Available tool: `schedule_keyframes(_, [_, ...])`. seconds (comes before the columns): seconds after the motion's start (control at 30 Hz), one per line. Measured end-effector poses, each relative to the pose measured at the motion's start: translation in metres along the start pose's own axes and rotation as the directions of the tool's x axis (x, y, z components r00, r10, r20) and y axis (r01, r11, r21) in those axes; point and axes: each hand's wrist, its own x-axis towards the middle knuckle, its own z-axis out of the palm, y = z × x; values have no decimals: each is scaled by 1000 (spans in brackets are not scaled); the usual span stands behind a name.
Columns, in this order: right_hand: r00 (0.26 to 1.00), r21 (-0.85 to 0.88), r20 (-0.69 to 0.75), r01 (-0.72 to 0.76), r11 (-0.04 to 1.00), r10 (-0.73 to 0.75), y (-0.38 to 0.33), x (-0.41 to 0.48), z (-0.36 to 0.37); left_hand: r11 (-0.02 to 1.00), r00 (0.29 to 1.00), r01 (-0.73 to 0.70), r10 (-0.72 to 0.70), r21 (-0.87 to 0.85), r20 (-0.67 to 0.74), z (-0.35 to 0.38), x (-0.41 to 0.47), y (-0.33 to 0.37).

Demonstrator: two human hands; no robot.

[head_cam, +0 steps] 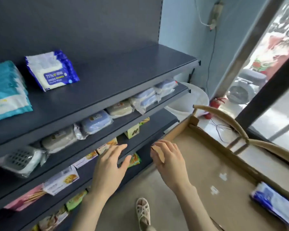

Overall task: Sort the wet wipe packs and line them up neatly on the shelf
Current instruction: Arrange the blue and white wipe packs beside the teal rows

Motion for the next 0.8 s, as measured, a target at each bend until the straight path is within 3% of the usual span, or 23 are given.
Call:
schedule_keyframes(0.2, [959,-112,21,-279,954,283,51,-103,-37,997,953,-41,56,-58,299,66,-48,46])
schedule_keyframes(0.33, [886,-114,-71,-464,878,459,84,-154,-75,986,879,-122,161,-114,449,109,-68,97])
schedule_keyframes(0.57, [737,-82,-181,-671,737,651,153,-232,-150,933,753,-296,360,-205,551,187,-95,202])
schedule_keyframes(0.8, [638,-59,-214,-765,642,740,237,-297,-219,903,638,-364,421,-229,645,275,-138,300])
